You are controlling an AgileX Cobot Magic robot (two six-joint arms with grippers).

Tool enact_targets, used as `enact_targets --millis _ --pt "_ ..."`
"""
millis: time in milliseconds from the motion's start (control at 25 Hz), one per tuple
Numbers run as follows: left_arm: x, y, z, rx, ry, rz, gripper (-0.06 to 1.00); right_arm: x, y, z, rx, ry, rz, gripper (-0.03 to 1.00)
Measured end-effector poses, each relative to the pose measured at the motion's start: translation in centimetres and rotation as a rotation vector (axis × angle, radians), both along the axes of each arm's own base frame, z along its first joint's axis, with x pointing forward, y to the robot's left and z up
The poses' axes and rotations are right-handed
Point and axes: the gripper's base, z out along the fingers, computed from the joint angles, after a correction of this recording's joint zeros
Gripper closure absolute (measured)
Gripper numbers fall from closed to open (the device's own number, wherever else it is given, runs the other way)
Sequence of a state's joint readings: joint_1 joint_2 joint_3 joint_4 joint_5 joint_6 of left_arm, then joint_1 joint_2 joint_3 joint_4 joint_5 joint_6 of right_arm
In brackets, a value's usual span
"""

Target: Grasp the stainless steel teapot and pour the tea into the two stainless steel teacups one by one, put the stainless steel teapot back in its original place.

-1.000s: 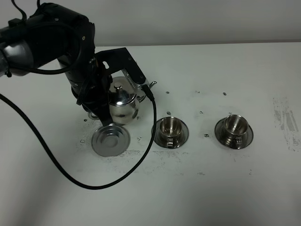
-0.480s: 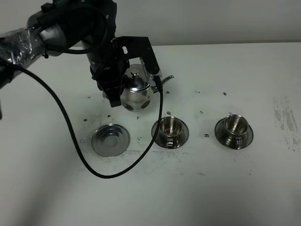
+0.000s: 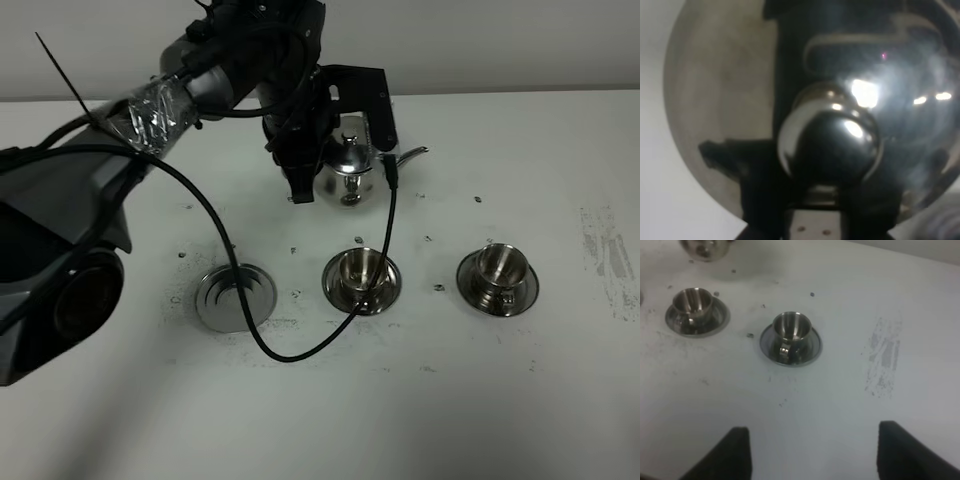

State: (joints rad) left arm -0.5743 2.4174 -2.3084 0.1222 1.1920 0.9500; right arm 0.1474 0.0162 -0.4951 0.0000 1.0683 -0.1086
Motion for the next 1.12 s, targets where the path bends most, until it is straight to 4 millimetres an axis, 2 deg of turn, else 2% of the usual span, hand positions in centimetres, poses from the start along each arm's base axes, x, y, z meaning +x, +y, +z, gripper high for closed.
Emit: enact_targets --millis 160,360,1120 --pt "0.4 -1.3 -0.7 0.011 -0.028 -0.055 0.77 0.0 0.0 0.0 0.000 0.000 0.000 0.45" --pt "0.2 -1.9 -1.2 0.055 -0.047 -0.112 0.77 0.0 0.0 0.0 0.000 0.000 0.000 0.45" --pt "0.4 -3.9 -1.0 0.015 -0.171 -0.219 0.77 0.0 0.0 0.0 0.000 0.000 0.000 0.45"
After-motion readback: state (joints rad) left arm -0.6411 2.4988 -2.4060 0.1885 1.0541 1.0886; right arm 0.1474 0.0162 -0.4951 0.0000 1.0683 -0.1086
